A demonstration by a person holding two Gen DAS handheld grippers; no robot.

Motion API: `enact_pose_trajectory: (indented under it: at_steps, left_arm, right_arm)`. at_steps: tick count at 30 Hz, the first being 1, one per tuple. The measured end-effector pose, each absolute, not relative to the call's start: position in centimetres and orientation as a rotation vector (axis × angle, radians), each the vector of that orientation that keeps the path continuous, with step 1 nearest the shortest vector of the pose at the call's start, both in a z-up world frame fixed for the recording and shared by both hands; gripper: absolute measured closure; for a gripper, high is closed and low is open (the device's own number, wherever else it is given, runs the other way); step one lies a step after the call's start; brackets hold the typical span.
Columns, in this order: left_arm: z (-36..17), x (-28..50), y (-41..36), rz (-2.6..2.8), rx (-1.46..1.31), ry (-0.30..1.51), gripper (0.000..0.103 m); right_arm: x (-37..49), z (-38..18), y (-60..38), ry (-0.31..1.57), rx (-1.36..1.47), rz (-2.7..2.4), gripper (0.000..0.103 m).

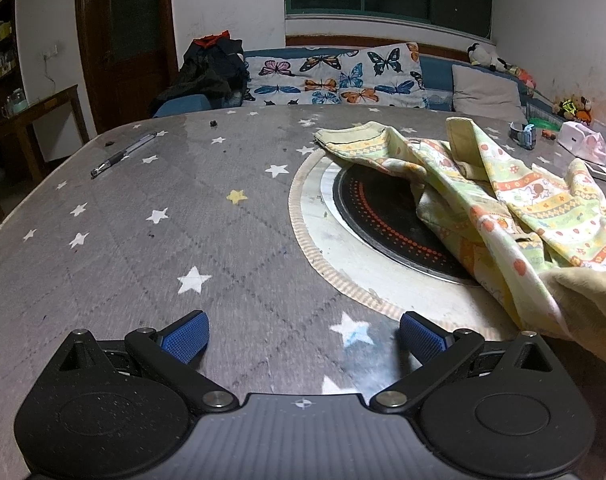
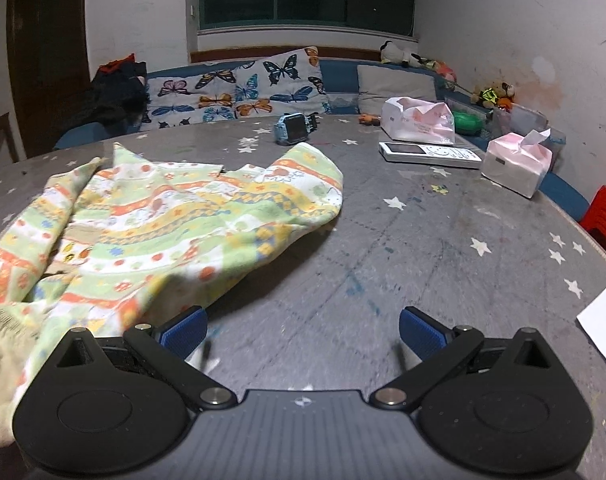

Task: Fold clothes
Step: 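Approach the crumpled striped shirt with both grippers open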

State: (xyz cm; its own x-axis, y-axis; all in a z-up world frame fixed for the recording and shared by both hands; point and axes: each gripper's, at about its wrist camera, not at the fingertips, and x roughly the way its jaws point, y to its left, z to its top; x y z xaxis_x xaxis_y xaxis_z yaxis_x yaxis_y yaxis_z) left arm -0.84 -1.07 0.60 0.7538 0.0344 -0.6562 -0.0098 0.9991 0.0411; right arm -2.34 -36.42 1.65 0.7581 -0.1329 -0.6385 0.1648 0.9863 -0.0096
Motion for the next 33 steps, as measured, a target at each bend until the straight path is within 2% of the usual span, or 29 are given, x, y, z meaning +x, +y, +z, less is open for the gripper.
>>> enact_pose_trajectory:
  at_steps: [33]
  left_arm:
    - [2.8, -5.2, -4.8, 0.028, 0.006, 0.723, 0.000]
  right_arm:
    - [-8.8, 3.2, -32.8, 0.668, 0.057, -0.036, 0.000]
